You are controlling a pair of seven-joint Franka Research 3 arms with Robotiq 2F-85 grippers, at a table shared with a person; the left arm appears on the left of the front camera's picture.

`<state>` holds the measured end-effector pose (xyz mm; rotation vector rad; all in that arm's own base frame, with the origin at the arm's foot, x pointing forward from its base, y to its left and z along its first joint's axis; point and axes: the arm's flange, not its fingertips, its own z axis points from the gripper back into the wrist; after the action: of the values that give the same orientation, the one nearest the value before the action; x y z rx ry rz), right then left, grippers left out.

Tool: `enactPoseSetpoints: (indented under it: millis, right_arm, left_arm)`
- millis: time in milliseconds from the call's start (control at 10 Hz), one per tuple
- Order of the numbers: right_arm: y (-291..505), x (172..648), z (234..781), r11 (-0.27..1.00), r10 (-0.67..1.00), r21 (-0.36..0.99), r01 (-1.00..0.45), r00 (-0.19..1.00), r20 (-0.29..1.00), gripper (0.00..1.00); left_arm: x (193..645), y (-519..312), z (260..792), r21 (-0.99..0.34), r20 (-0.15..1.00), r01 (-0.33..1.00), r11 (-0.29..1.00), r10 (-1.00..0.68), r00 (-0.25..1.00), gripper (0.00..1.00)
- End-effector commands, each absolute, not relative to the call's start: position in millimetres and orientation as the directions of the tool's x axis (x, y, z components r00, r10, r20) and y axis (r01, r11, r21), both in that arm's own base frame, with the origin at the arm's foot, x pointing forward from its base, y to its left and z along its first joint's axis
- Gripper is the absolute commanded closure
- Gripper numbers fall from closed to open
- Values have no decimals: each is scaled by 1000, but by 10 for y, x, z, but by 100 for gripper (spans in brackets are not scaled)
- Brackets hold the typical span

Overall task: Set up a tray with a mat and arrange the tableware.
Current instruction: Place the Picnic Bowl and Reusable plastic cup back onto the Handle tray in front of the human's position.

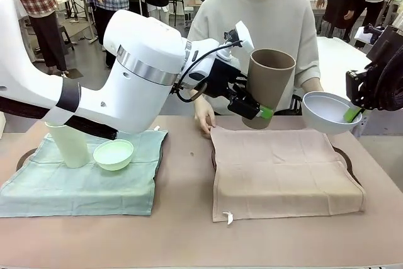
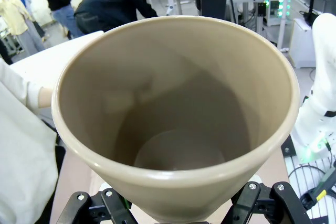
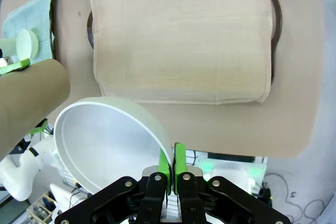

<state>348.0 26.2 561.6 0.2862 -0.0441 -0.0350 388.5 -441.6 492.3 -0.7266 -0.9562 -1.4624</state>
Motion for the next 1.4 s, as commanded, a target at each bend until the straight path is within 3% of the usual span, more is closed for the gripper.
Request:
enactPoseSetpoints:
  millis: [0,400,500,900,1300]
  right_arm:
    - [261,3461,5616,959,-41,283,28,998,40,100]
    - [261,3461,5616,959,-41,283,28,998,40,100]
    - [262,3480,5616,959,-41,283,28,998,39,96]
    - [242,4294,4954,984,-109,144,101,993,48,96]
    - [284,4695,4350,990,-88,108,88,996,-9,96]
  left_arm:
    - [3907,-4427,4954,153,872,988,9,-471,-131,100]
    - [3907,-4427,4954,153,872,988,9,-471,-131,100]
    - [3885,-4416,4923,150,870,989,20,-478,-122,18]
    - [4457,-4346,4350,81,910,997,2,-408,-74,18]
    - [4800,-4483,3696,20,947,999,-46,-319,-34,18]
